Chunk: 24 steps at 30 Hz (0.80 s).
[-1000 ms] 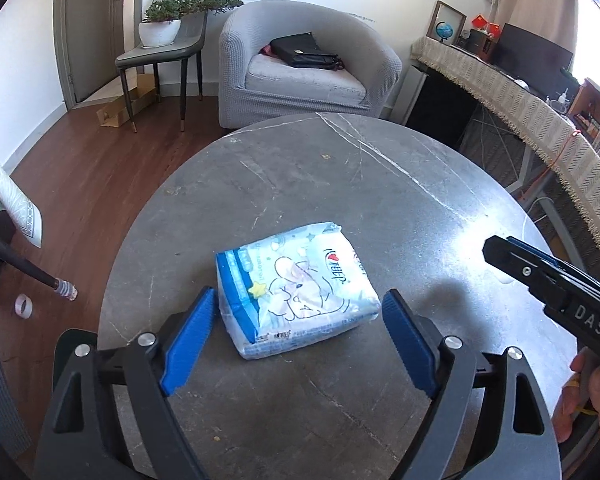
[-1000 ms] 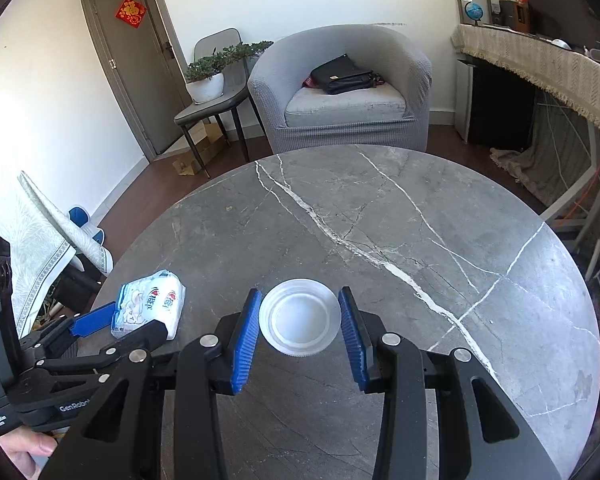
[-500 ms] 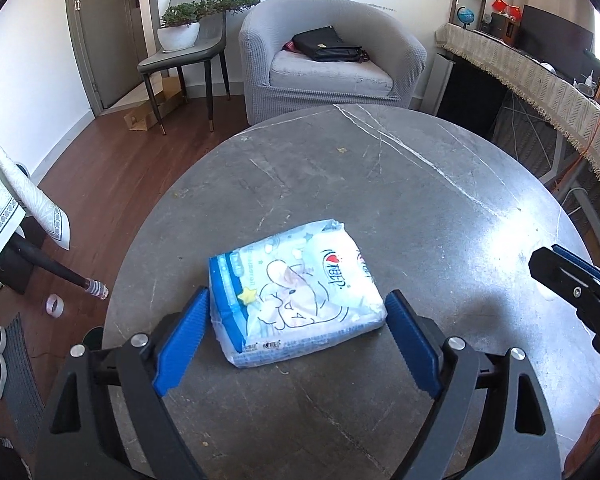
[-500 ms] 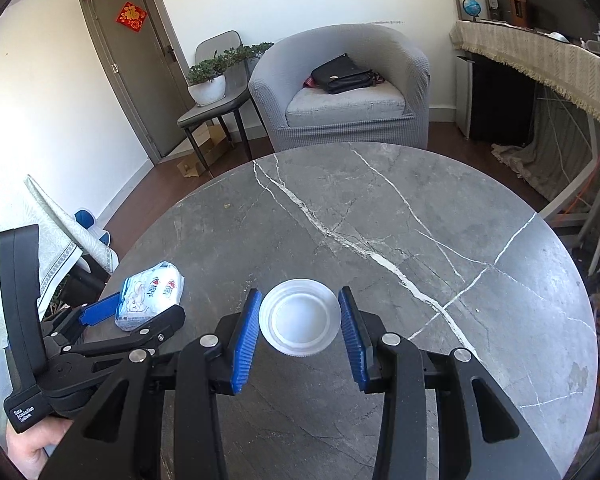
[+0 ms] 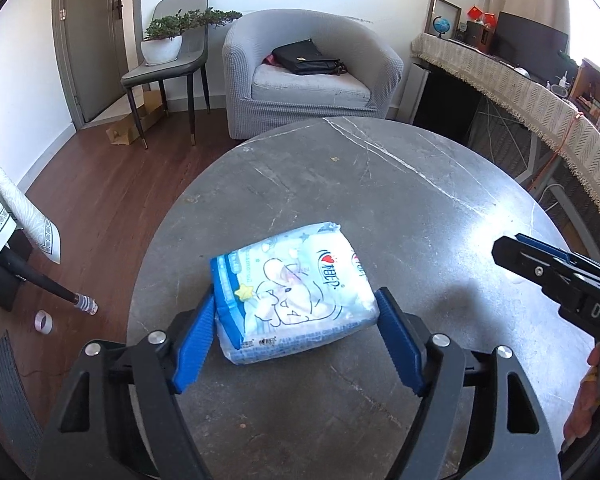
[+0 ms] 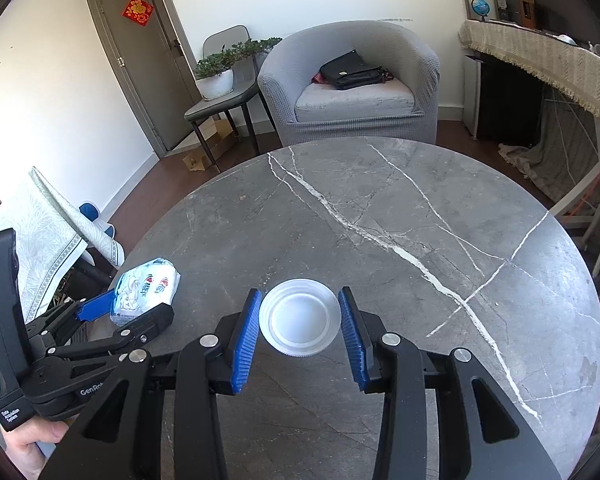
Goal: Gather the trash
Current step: 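Carry the lid and tissue pack over the green bin and open both tools to drop them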
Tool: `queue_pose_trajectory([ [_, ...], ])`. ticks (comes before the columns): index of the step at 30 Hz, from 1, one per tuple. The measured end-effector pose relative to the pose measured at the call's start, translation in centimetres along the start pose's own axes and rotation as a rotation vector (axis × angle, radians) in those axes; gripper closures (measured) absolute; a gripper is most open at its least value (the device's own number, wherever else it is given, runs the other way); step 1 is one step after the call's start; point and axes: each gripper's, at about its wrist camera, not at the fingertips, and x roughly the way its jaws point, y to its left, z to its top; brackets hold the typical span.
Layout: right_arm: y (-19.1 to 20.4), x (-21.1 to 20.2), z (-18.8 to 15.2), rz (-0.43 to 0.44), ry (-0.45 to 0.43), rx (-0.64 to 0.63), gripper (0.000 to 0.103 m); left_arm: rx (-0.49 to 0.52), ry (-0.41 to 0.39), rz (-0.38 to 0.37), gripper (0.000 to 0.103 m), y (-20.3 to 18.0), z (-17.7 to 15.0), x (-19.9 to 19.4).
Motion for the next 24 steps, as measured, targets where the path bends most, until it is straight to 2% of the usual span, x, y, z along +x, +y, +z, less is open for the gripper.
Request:
queue_pose_trajectory([
  [12, 5.8, 1.2, -0.6, 0.082, 0.019, -0.052, 0.063, 0.007, -0.071, -0.086, 0.025, 5.0, -1.7, -4.1],
  [24, 12.5, 2.8, -0.6, 0.151, 0.036, -0.142, 0.063, -0.024, -0.055, -0.146, 0.025, 11.6, -3.0, -5.6],
])
